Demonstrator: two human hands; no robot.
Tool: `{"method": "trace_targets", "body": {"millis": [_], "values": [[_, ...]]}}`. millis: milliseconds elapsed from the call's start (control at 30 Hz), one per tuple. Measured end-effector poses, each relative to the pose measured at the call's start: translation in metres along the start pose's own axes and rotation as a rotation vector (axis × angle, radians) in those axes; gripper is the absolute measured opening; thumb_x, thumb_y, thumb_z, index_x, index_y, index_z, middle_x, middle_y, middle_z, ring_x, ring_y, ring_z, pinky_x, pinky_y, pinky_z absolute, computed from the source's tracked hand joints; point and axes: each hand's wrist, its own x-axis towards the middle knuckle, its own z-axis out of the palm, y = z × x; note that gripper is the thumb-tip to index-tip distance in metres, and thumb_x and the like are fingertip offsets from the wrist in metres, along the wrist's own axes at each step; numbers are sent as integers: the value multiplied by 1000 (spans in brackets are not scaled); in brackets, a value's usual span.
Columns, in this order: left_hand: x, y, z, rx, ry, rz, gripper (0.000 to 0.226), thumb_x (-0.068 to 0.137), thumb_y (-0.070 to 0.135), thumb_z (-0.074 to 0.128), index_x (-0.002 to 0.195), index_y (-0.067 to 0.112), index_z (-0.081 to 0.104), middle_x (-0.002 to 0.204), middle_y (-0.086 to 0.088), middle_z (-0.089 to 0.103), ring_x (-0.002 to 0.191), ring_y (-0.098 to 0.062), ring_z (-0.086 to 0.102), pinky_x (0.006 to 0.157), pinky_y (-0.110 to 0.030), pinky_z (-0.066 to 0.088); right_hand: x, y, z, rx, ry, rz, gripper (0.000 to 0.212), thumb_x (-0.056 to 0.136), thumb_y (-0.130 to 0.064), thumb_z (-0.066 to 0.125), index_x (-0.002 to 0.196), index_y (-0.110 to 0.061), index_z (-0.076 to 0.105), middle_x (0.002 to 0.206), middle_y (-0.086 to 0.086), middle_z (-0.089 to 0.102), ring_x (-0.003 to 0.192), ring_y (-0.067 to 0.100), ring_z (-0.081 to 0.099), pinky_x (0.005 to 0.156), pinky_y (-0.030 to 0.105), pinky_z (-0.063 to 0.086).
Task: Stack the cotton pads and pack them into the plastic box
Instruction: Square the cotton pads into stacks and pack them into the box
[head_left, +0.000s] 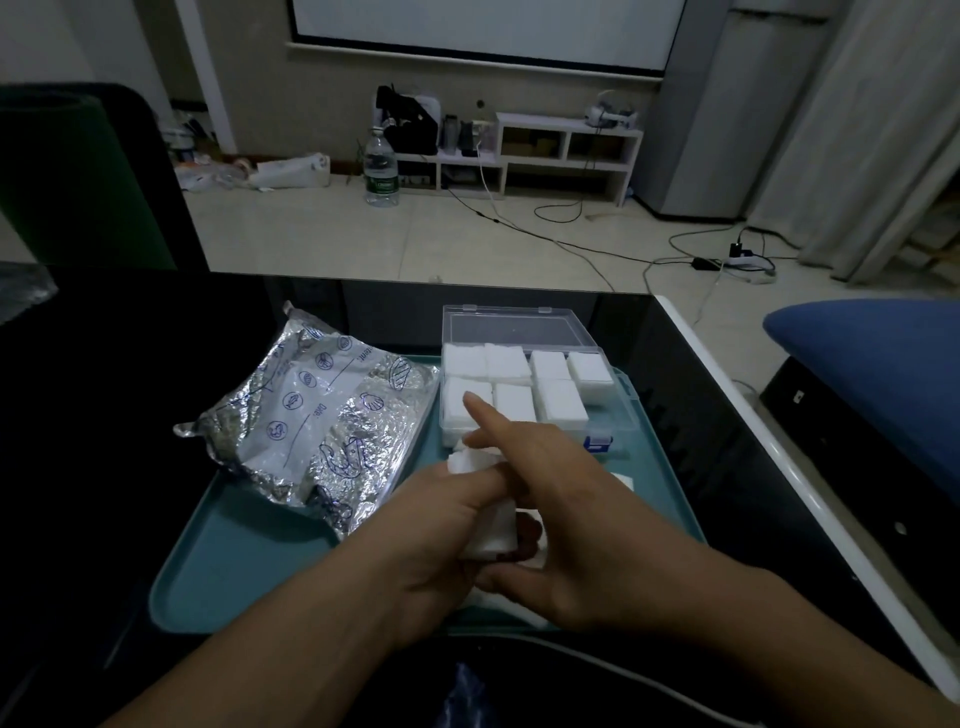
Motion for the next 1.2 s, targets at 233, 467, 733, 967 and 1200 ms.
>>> {"method": "trace_targets", "body": {"millis": [233,467,733,967,1200], "values": [[-1,1,-1,-8,-37,16,18,67,14,68,83,14,76,84,-14,66,70,-25,60,58,-30,47,1,0,5,-16,53,-17,97,81,-34,72,155,-25,10,126,-3,51,114,13,48,97,35,44],[2,3,1,-40,83,-50,19,91,6,58,106,8,69,78,-13,65,60,-22,58,49,-25,45,0,1,-6,164,49,119,103,78,-37,77,151,-44,5,132,-26,40,125,-3,40,101,14,39],[6,18,-10,-17,267,30,11,98,16,55,100,19,65,72,-6,65,49,-15,59,45,-27,49,-9,40,-27,40,6,456,51,86,-48,62,134,-39,49,120,-22,56,110,-8,49,96,18,41],[4,18,-10,-100,295,-24,32,98,39,53,97,9,65,63,-6,64,46,-16,52,40,-24,43,-2,43,-8,-262,-339,502,63,87,-43,65,144,-32,40,140,-6,44,131,17,32,110,34,32],[5,20,-12,-143,280,-12,30,99,35,50,99,7,62,63,-8,62,47,-18,51,42,-23,43,3,46,-13,-214,-207,623,39,92,-22,63,130,-27,60,125,-1,63,111,16,58,94,26,44]]}}
